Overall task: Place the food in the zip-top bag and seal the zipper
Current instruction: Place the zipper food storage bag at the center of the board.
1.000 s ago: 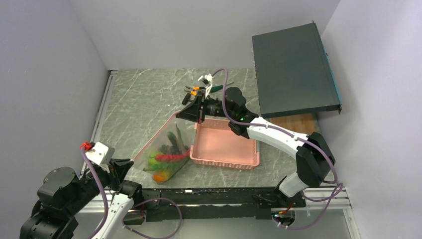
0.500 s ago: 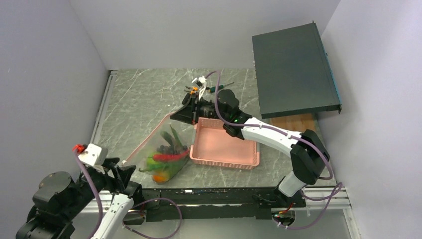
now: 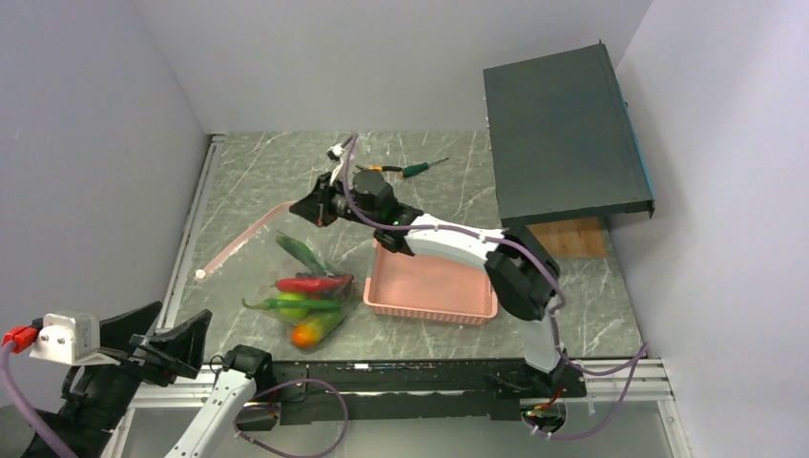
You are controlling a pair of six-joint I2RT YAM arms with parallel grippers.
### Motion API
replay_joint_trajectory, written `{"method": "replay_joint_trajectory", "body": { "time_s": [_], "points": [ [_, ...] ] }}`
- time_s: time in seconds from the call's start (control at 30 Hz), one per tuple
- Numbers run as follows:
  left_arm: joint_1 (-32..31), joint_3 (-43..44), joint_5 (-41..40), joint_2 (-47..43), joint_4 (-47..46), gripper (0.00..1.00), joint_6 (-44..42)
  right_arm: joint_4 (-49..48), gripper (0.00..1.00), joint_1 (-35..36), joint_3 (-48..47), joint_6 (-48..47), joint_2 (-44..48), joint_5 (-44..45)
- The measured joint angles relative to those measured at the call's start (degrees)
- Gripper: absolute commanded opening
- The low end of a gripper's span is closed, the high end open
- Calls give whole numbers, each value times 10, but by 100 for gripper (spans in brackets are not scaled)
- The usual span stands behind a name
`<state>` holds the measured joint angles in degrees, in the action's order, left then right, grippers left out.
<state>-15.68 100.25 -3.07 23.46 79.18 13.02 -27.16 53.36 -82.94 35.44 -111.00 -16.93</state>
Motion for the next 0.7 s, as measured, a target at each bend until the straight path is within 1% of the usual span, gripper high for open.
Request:
{"method": "replay_joint_trajectory", "body": {
  "time_s": [0.07, 0.1, 0.27, 0.3, 0.33, 0.43, 0.47, 0.57, 0.7],
  "points": [
    [0, -1, 3, 0, 0, 87, 11, 9, 6, 0, -37, -3, -41, 20],
    [0, -7, 5, 0, -2, 87, 17, 16, 12, 0, -58, -5, -66, 30],
    [0, -50, 22, -3, -5, 88, 45, 65, 26, 1, -146, -22, -160, 60],
    [0, -56, 24, -4, -5, 88, 49, 80, 30, 1, -160, -28, -174, 65],
    [0, -59, 27, -5, -5, 88, 54, 95, 36, 1, -171, -35, -184, 71],
    [0, -61, 33, -8, -9, 88, 65, 149, 57, 2, -190, -62, -191, 95],
    [0, -61, 34, -9, -12, 88, 68, 166, 62, 3, -199, -73, -191, 105],
    [0, -61, 35, -15, -23, 89, 78, 222, 70, 10, -221, -110, -183, 137],
    [0, -68, 34, -24, -44, 92, 90, 339, 75, 22, -225, -158, -130, 185]
  ]
}}
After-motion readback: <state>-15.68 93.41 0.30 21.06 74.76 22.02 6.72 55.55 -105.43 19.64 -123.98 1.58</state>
